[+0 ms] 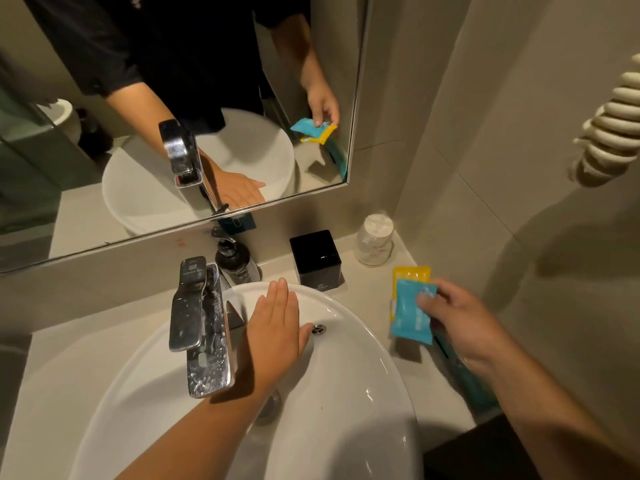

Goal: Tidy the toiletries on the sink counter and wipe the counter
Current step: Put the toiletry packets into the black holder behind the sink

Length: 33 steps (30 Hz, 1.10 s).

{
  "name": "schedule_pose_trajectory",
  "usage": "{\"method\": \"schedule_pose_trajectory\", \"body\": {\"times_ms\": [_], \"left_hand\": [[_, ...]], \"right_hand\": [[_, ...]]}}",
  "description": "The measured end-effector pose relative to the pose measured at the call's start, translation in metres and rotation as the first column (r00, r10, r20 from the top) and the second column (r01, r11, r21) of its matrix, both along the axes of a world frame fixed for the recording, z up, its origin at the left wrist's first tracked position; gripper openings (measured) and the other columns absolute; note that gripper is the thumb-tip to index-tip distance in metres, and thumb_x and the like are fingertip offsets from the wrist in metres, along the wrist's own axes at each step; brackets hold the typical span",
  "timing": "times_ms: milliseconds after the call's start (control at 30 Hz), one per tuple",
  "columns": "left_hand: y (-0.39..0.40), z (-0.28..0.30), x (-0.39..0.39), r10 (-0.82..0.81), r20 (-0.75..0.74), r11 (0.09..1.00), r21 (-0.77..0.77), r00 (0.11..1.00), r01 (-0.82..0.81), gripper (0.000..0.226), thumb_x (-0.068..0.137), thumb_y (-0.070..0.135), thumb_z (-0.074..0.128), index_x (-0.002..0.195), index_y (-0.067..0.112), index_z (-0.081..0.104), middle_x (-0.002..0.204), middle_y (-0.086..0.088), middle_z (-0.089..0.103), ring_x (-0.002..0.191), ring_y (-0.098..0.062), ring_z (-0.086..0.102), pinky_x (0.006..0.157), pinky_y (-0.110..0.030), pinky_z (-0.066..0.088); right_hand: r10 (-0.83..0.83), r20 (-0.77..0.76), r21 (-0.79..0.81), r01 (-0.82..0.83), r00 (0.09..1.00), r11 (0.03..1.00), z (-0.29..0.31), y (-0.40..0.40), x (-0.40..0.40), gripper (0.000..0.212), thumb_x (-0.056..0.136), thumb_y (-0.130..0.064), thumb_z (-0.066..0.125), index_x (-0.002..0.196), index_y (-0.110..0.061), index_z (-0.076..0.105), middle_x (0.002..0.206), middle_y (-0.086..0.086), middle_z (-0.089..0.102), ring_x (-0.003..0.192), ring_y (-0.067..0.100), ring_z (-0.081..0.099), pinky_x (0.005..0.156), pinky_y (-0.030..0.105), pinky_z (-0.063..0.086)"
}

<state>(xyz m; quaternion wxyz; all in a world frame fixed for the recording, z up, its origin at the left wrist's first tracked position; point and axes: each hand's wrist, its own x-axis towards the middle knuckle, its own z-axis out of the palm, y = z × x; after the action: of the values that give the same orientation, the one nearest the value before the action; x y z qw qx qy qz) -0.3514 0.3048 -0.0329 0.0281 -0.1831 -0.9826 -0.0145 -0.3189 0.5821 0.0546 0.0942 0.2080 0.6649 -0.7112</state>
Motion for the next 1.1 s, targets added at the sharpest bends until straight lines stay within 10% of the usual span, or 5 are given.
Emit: {"method": "schedule_pose_trajectory", "body": {"times_ms": [200, 333, 667, 1100], "left_hand": [[-0.002, -0.01, -0.002, 0.004, 0.0, 1.0, 0.021, 1.0, -0.004, 0.063, 0.092, 0.047, 0.041, 0.13, -0.002, 0.051, 0.141, -0.025, 0.046, 0.133, -0.039, 0.041, 0.109, -0.049, 0.033], [-0.001, -0.014, -0.002, 0.018, 0.017, 0.999, 0.035, 1.0, -0.018, 0.064, 0.089, 0.047, 0.043, 0.131, -0.001, 0.05, 0.142, -0.024, 0.046, 0.133, -0.038, 0.041, 0.107, -0.049, 0.035], [-0.005, -0.023, -0.004, 0.025, -0.023, 1.0, 0.002, 0.999, -0.025, 0.067, 0.089, 0.051, 0.039, 0.135, 0.002, 0.045, 0.145, -0.021, 0.043, 0.136, -0.034, 0.037, 0.111, -0.046, 0.02], [-0.002, -0.02, -0.002, 0.029, -0.054, 0.997, 0.075, 0.998, -0.025, 0.062, 0.091, 0.046, 0.043, 0.133, 0.0, 0.048, 0.144, -0.023, 0.044, 0.135, -0.036, 0.039, 0.108, -0.048, 0.037]], "right_hand": [[0.242, -0.233, 0.264, -0.179, 0.942, 0.948, 0.021, -0.059, -0.1, 0.014, 0.088, -0.027, 0.059, 0.097, -0.017, 0.063, 0.084, 0.001, 0.066, 0.075, 0.013, 0.061, 0.068, 0.033, 0.051], [0.331, -0.252, 0.429, -0.202, 0.909, 0.88, 0.0, -0.088, -0.135, 0.012, 0.088, -0.028, 0.059, 0.094, -0.038, 0.056, 0.078, -0.017, 0.065, 0.073, -0.001, 0.063, 0.06, 0.016, 0.049], [0.446, -0.077, 0.708, -0.266, 0.892, 0.655, -0.047, -0.09, -0.159, 0.022, 0.084, -0.029, 0.067, 0.1, -0.014, 0.07, 0.131, 0.003, 0.047, 0.117, 0.024, 0.048, 0.1, 0.042, 0.043], [0.411, -0.084, 0.797, -0.187, 0.908, 0.574, -0.053, -0.104, -0.159, 0.017, 0.089, -0.028, 0.064, 0.102, -0.019, 0.068, 0.121, 0.006, 0.054, 0.103, 0.02, 0.055, 0.072, 0.027, 0.043]]}}
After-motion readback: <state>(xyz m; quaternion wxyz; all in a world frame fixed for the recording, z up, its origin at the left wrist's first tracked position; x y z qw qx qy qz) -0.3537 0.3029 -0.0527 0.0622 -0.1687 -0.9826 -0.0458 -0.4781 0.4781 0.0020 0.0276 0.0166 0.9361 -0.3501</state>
